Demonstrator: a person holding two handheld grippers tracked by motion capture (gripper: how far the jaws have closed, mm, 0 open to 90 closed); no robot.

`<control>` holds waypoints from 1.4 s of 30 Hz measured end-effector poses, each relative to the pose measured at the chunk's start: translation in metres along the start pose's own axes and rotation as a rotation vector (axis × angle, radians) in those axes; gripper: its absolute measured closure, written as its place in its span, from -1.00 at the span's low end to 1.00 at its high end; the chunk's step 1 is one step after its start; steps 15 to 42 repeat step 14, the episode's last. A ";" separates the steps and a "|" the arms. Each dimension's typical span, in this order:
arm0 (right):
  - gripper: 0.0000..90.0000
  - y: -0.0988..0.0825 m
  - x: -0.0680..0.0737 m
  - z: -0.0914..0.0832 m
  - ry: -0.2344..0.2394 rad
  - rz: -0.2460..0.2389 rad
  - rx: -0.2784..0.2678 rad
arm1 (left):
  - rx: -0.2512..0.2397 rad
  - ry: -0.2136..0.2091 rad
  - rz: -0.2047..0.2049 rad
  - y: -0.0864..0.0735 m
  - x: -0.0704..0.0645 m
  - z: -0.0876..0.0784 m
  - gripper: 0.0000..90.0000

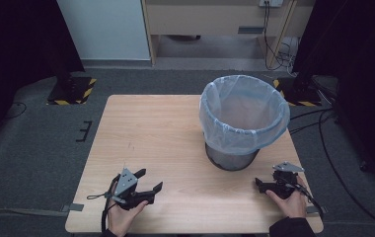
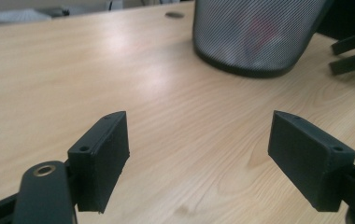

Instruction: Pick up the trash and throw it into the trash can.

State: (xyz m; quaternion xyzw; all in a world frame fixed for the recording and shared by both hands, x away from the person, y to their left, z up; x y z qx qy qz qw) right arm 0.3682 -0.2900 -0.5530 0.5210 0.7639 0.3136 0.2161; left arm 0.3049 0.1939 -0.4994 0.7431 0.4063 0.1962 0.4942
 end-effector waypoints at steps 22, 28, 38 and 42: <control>-0.99 0.000 0.000 0.000 -0.004 -0.001 -0.002 | 0.163 0.166 -0.049 -0.037 0.038 -0.008 -0.58; -0.99 0.000 0.000 0.000 -0.004 -0.001 -0.002 | 0.163 0.166 -0.049 -0.037 0.038 -0.008 -0.58; -0.99 0.000 0.000 0.000 -0.004 -0.001 -0.002 | 0.163 0.166 -0.049 -0.037 0.038 -0.008 -0.58; -0.99 0.000 0.000 0.000 -0.004 -0.001 -0.002 | 0.163 0.166 -0.049 -0.037 0.038 -0.008 -0.58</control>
Point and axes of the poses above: each handheld gripper's, and its own axes: z roughly forward along the jaws, y roughly out of its top, x roughly to its left, the point moved 2 cm from there along z, roughly forward along the jaws, and after that the axes turned 1 degree about -z, right-handed, at the moved point
